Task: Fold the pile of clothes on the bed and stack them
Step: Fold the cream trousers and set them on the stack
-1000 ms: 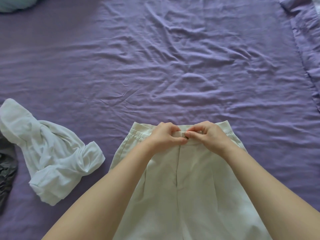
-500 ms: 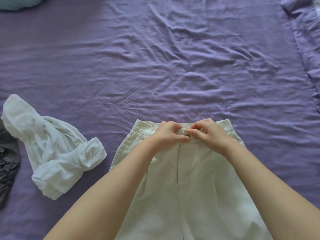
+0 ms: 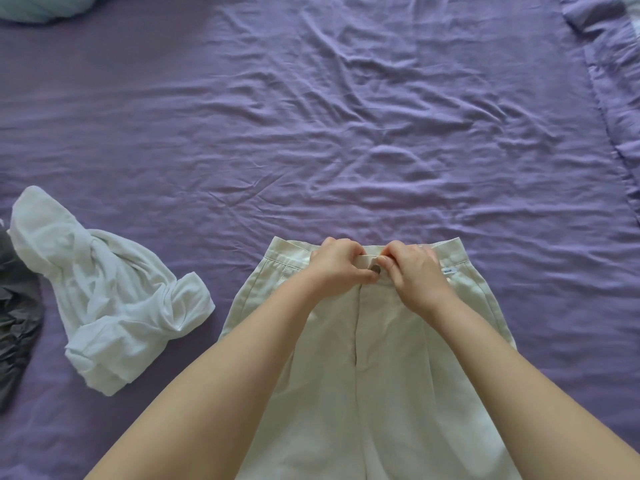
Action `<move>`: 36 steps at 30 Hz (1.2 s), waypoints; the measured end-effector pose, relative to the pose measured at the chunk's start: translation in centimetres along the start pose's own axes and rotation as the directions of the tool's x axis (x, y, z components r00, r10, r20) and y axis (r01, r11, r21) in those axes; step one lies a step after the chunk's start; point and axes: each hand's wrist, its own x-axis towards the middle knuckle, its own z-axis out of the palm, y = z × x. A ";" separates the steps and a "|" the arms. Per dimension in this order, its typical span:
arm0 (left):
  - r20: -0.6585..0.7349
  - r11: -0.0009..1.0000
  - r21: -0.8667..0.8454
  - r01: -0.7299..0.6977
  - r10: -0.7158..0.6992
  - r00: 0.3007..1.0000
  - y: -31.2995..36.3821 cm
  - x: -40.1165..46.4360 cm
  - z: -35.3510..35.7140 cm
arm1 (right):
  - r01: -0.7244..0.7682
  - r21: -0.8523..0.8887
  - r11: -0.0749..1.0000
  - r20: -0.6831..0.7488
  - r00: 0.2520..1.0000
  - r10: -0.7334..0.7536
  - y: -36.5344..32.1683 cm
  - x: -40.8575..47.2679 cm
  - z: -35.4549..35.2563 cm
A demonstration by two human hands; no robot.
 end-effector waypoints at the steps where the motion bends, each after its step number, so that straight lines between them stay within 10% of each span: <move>1: 0.016 1.000 -0.014 -0.020 0.020 1.000 -0.2 0.1 -0.1 | -0.002 0.038 0.999 -0.008 1.000 0.002 0.1 0.0 -0.1; 11: -0.301 0.931 0.365 0.023 0.095 0.949 -2.8 0.0 0.4 | 0.087 -0.120 0.989 -0.232 0.966 -0.113 -0.6 -2.8 0.6; 16: -0.297 0.916 0.371 0.153 -0.039 0.954 -6.3 -2.6 1.7 | 0.141 -0.302 0.943 0.039 0.990 -0.135 -2.8 -5.9 5.4; 23: -0.428 0.950 0.129 0.283 -0.204 0.880 -11.5 -7.9 2.6 | 0.112 -0.475 0.873 0.308 0.950 0.046 -1.3 -2.3 8.3; 36: -0.282 0.884 -0.025 0.466 -0.454 0.845 -17.2 -17.5 3.2 | -0.036 -0.298 0.954 0.223 0.969 0.107 -8.1 -19.0 12.0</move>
